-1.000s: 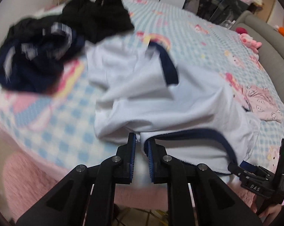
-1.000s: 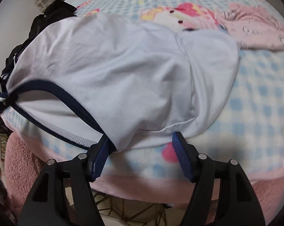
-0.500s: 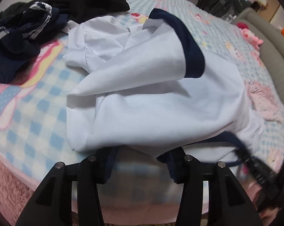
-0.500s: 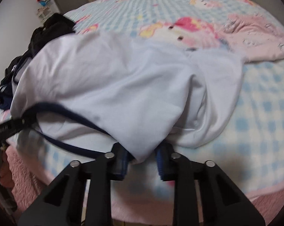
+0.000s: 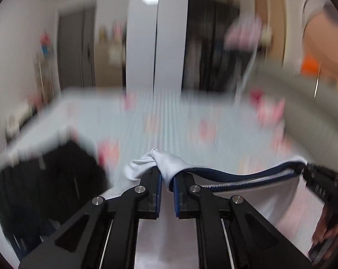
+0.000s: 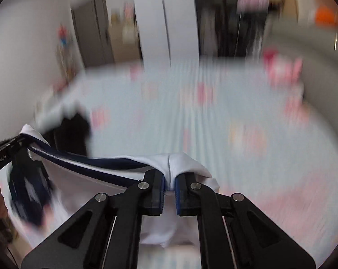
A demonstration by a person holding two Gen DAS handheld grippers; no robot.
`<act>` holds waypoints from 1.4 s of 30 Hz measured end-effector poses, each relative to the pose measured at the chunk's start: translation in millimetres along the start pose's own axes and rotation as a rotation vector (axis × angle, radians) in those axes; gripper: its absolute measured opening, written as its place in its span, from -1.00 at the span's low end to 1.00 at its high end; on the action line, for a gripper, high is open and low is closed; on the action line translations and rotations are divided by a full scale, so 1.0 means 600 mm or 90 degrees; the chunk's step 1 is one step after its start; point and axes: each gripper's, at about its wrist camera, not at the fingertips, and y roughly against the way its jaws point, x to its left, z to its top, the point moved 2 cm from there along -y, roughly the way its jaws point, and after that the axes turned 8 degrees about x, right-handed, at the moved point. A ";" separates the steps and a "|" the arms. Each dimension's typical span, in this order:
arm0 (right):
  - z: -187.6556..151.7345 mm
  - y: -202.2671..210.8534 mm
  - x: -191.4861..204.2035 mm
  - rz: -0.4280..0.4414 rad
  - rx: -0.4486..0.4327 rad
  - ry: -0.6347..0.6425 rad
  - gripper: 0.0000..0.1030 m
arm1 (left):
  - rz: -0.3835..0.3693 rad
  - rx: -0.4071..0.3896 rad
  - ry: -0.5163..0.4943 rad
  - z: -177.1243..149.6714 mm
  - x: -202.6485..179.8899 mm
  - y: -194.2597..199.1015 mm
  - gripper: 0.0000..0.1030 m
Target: Fold clothes
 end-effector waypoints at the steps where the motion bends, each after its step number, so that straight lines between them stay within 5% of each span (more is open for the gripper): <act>1: 0.047 0.052 0.012 0.002 -0.052 0.005 -0.89 | -0.003 -0.038 -0.005 0.052 -0.004 0.049 -0.83; 3: 0.141 0.155 0.036 0.005 -0.157 0.015 -0.89 | -0.011 -0.098 -0.018 0.130 -0.008 0.135 -0.82; 5: 0.232 0.258 0.060 0.009 -0.260 0.025 -0.88 | -0.005 -0.140 -0.035 0.153 -0.006 0.202 -0.82; 7: 0.216 0.298 0.075 0.035 -0.283 0.031 -0.88 | -0.011 -0.135 -0.047 0.133 0.002 0.220 -0.81; 11: 0.109 0.229 0.088 0.075 -0.198 0.014 -0.87 | -0.043 -0.032 -0.044 -0.018 0.024 0.164 -0.81; 19: -0.331 -0.095 0.028 0.058 0.132 -0.071 -0.87 | -0.038 0.346 0.012 -0.479 0.026 -0.130 -0.81; 22: -0.363 -0.112 0.026 0.042 0.151 -0.049 -0.88 | -0.023 0.446 0.019 -0.614 0.023 -0.175 -0.81; 24: -0.385 -0.123 0.024 0.032 0.164 -0.034 -0.87 | -0.024 0.452 0.017 -0.655 0.023 -0.168 -0.82; 30: -0.447 -0.156 0.020 0.002 0.203 0.011 -0.88 | -0.049 0.398 0.009 -0.648 0.017 -0.102 -0.83; 35: -0.454 -0.125 -0.001 0.037 0.196 -0.037 -0.88 | -0.080 0.369 0.020 -0.623 0.026 -0.059 -0.84; 39: -0.481 -0.087 0.007 0.072 0.218 -0.070 -0.88 | -0.095 0.376 0.028 -0.635 0.041 -0.008 -0.84; 42: -0.524 -0.095 0.011 0.060 0.273 -0.046 -0.86 | -0.125 0.430 0.044 -0.681 0.045 -0.019 -0.75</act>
